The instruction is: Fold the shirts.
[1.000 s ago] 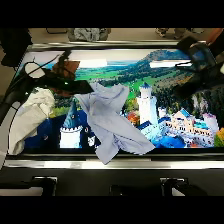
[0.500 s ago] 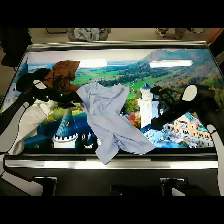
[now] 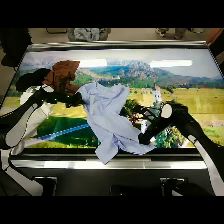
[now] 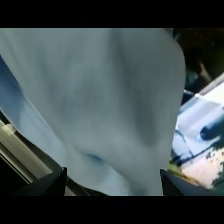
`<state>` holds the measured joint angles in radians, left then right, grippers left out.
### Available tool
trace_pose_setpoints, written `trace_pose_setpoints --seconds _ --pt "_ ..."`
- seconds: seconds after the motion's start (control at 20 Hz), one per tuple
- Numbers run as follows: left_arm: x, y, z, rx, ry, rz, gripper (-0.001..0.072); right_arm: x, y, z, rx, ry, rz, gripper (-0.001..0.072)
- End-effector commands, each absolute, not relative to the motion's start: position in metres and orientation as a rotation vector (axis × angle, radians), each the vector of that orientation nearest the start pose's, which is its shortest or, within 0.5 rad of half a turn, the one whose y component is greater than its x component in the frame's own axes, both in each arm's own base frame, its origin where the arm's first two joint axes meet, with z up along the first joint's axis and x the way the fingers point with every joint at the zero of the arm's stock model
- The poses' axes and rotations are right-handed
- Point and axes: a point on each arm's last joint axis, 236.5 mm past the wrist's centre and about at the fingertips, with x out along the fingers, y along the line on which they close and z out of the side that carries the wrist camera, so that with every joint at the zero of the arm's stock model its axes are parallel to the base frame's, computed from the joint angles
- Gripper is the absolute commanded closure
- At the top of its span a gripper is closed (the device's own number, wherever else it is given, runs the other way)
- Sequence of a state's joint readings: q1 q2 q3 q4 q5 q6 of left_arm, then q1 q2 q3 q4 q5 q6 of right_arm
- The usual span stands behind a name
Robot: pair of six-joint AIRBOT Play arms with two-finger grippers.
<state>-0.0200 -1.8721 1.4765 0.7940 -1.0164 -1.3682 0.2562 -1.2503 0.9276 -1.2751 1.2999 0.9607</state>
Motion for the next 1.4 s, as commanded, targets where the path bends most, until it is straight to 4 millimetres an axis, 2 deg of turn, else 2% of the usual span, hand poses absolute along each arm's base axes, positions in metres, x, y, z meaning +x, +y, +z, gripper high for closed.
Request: trace_pose_setpoints --seconds 0.0,0.2,0.25,0.35,0.4,0.45,0.55,0.6,0.7,0.75,0.85,0.9,1.0,1.05,1.15,1.2,1.25,1.35 --pt "0.5 -0.149 -0.07 -0.582 1.264 -0.447 0.0677 0.267 0.166 -0.061 -0.387 1.396 0.851 0.0001" --pt "0.497 -0.144 -0.051 -0.551 1.244 -0.474 0.0677 0.275 0.192 -0.093 -0.422 1.378 0.862 0.0006" --pt "0.495 -0.144 -0.049 -0.542 1.245 -0.486 0.0677 0.277 0.194 -0.099 -0.424 1.381 0.855 0.0046" --pt "0.492 -0.143 -0.039 -0.534 1.239 -0.5 0.0677 0.285 0.184 -0.099 -0.44 1.387 0.792 0.0644" --pt "0.493 -0.14 -0.029 -0.522 1.216 -0.506 0.0677 0.296 0.174 -0.091 -0.485 1.365 0.749 0.0662" --pt "0.495 -0.136 -0.013 -0.488 1.17 -0.522 0.0678 0.31 0.162 -0.075 -0.573 1.318 0.719 0.0663" --pt "0.498 -0.123 0.031 -0.42 1.063 -0.541 0.0678 0.35 0.121 -0.02 -0.816 1.186 0.581 0.0664" --pt "0.494 -0.114 0.053 -0.389 1.024 -0.532 0.0678 0.374 0.098 0.019 -0.926 1.098 0.469 0.0661" --pt "0.476 -0.09 0.094 -0.246 0.972 -0.49 0.0678 0.408 0.068 0.096 -1.071 0.924 0.295 0.0661" --pt "0.465 -0.08 0.115 -0.172 0.944 -0.466 0.0678 0.417 0.061 0.13 -1.095 0.854 0.234 0.066" --pt "0.443 -0.074 0.183 -0.11 0.798 -0.433 0.0678 0.423 0.051 0.201 -1.085 0.711 0.127 0.066" --pt "0.432 -0.073 0.226 -0.116 0.687 -0.407 0.0678 0.421 0.046 0.238 -1.053 0.637 0.075 0.066" --pt "0.394 -0.069 0.329 -0.153 0.394 -0.345 0.0678 0.405 0.035 0.315 -0.986 0.481 -0.003 0.066" --pt "0.365 -0.066 0.382 -0.176 0.234 -0.32 0.0678 0.39 0.029 0.353 -0.942 0.401 -0.034 0.066" --pt "0.304 -0.058 0.46 -0.188 -0.029 -0.281 0.0679 0.353 0.015 0.412 -0.848 0.266 -0.078 0.066" --pt "0.278 -0.054 0.479 -0.19 -0.098 -0.26 0.0679 0.335 0.009 0.428 -0.803 0.226 -0.085 0.066" --pt "0.261 -0.05 0.484 -0.19 -0.114 -0.238 0.0678 0.318 0.003 0.434 -0.761 0.218 -0.086 0.066" --pt "0.246 -0.045 0.463 -0.192 -0.027 -0.201 0.0678 0.291 -0.008 0.412 -0.709 0.325 -0.058 0.0659"
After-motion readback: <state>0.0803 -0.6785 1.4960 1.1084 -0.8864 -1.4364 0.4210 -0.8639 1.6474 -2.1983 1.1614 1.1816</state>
